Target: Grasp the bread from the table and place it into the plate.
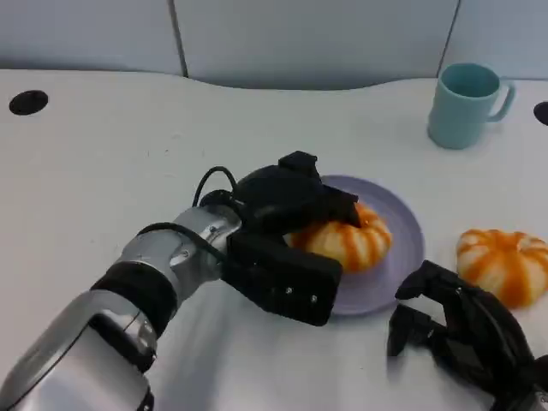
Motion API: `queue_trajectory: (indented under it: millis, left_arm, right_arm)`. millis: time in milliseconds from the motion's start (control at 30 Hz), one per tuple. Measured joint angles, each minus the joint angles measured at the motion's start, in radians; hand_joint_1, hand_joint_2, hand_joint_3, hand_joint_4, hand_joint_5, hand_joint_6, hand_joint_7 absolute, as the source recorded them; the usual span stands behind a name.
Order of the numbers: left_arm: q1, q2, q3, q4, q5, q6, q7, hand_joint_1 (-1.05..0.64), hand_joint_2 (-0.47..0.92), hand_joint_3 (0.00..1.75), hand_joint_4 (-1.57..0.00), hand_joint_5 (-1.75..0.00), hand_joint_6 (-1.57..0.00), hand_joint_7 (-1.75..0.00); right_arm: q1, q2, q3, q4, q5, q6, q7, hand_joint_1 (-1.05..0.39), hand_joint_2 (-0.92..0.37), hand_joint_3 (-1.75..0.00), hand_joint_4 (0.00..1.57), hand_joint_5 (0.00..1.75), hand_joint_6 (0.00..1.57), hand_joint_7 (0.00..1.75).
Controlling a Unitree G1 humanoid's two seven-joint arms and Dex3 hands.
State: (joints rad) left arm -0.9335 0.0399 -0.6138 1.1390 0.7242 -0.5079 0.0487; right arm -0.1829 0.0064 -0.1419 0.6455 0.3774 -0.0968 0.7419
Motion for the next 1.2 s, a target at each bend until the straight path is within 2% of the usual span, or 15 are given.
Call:
queue_trajectory:
  millis: [100, 133, 167, 200, 267, 567, 700, 733, 767, 833, 900, 967, 1100, 1133, 1200]
  left_arm:
    - [0.000, 0.001, 0.001, -0.003, -0.006, 0.023, -0.039, -0.75, 0.92, 0.24, -0.24, -0.86, -0.36, -0.31]
    - [0.000, 0.001, 0.002, -0.007, -0.010, 0.025, -0.043, -0.87, 0.92, 0.36, -0.10, -0.61, -0.16, -0.27]
    - [0.000, 0.003, 0.002, -0.016, -0.010, 0.032, -0.048, -0.90, 0.92, 0.40, -0.05, -0.51, -0.08, -0.27]
    - [0.000, 0.004, 0.000, -0.026, -0.008, 0.041, -0.052, -0.98, 0.92, 0.47, -0.02, -0.21, -0.03, -0.11]
    - [0.000, 0.014, -0.006, -0.057, 0.006, 0.059, -0.061, -1.02, 0.92, 0.51, 0.00, -0.05, -0.01, -0.03]
    - [0.003, 0.060, 0.008, -0.162, -0.014, 0.089, -0.151, -1.05, 0.92, 0.52, 0.00, 0.00, 0.00, 0.00]
    - [0.026, 0.090, 0.056, -0.242, -0.092, 0.096, -0.240, -1.05, 0.92, 0.45, -0.15, -0.11, -0.15, -0.10]
    - [0.041, 0.098, 0.081, -0.268, -0.124, 0.091, -0.253, -1.05, 0.92, 0.44, -0.09, -0.36, -0.14, -0.27]
    - [0.058, 0.107, 0.106, -0.291, -0.158, 0.083, -0.261, -1.05, 0.92, 0.43, -0.05, -0.51, -0.08, -0.44]
    - [0.095, 0.119, 0.152, -0.329, -0.214, 0.062, -0.265, -1.05, 0.92, 0.43, -0.01, -0.63, -0.03, -0.58]
    - [0.118, 0.126, 0.174, -0.352, -0.242, 0.054, -0.266, -1.05, 0.92, 0.43, 0.00, -0.65, -0.01, -0.62]
    - [0.142, 0.132, 0.196, -0.373, -0.275, 0.048, -0.274, -0.98, 0.92, 0.42, 0.00, -0.77, -0.07, -0.63]
    - [0.243, 0.135, 0.286, -0.464, -0.422, -0.020, -0.292, -0.97, 0.92, 0.41, 0.00, -0.81, -0.09, -0.63]
    - [0.250, 0.138, 0.292, -0.472, -0.427, -0.021, -0.293, -0.90, 0.92, 0.36, -0.08, -0.91, -0.23, -0.55]
    - [0.306, 0.136, 0.345, -0.524, -0.528, -0.033, -0.318, -0.85, 0.92, 0.34, -0.18, -0.99, -0.37, -0.49]
  right_arm:
    - [0.004, 0.000, 0.003, -0.008, -0.001, 0.000, -0.008, -0.50, -0.92, -0.29, 0.70, 1.64, 0.58, 1.31]
    - [0.005, 0.000, 0.004, -0.009, -0.001, 0.000, -0.008, -0.49, -0.92, -0.29, 0.69, 1.63, 0.58, 1.31]
    - [0.004, 0.000, 0.003, -0.006, 0.001, -0.001, -0.005, -0.49, -0.92, -0.29, 0.69, 1.63, 0.57, 1.31]
    - [0.002, 0.000, 0.001, 0.000, 0.004, -0.003, 0.004, -0.50, -0.92, -0.29, 0.70, 1.63, 0.58, 1.31]
    - [-0.004, 0.000, -0.004, 0.019, 0.008, -0.013, 0.021, -0.50, -0.92, -0.29, 0.70, 1.63, 0.59, 1.32]
    - [-0.015, -0.001, -0.005, 0.042, 0.004, -0.032, 0.028, -0.52, -0.92, -0.29, 0.72, 1.62, 0.60, 1.31]
    - [-0.019, -0.001, -0.003, 0.043, 0.001, -0.031, 0.021, -0.50, -0.92, -0.29, 0.72, 1.62, 0.59, 1.29]
    - [-0.019, -0.001, -0.003, 0.044, 0.001, -0.032, 0.021, -0.50, -0.92, -0.30, 0.71, 1.62, 0.59, 1.29]
    - [-0.021, 0.000, -0.004, 0.046, 0.002, -0.033, 0.022, -0.49, -0.92, -0.30, 0.71, 1.62, 0.58, 1.29]
    - [-0.024, -0.001, -0.006, 0.054, 0.004, -0.034, 0.029, -0.49, -0.92, -0.31, 0.71, 1.63, 0.58, 1.30]
    - [-0.025, -0.001, -0.008, 0.060, 0.006, -0.035, 0.033, -0.49, -0.92, -0.31, 0.70, 1.63, 0.58, 1.30]
    - [-0.029, -0.001, -0.008, 0.062, 0.006, -0.036, 0.034, -0.50, -0.92, -0.30, 0.70, 1.64, 0.58, 1.30]
    - [-0.031, -0.002, -0.009, 0.062, 0.006, -0.030, 0.033, -0.50, -0.92, -0.30, 0.70, 1.65, 0.58, 1.30]
    - [-0.030, -0.002, -0.009, 0.062, 0.006, -0.030, 0.032, -0.50, -0.92, -0.30, 0.69, 1.65, 0.57, 1.30]
    - [-0.034, -0.002, -0.007, 0.063, 0.004, -0.028, 0.032, -0.50, -0.92, -0.30, 0.69, 1.65, 0.57, 1.30]
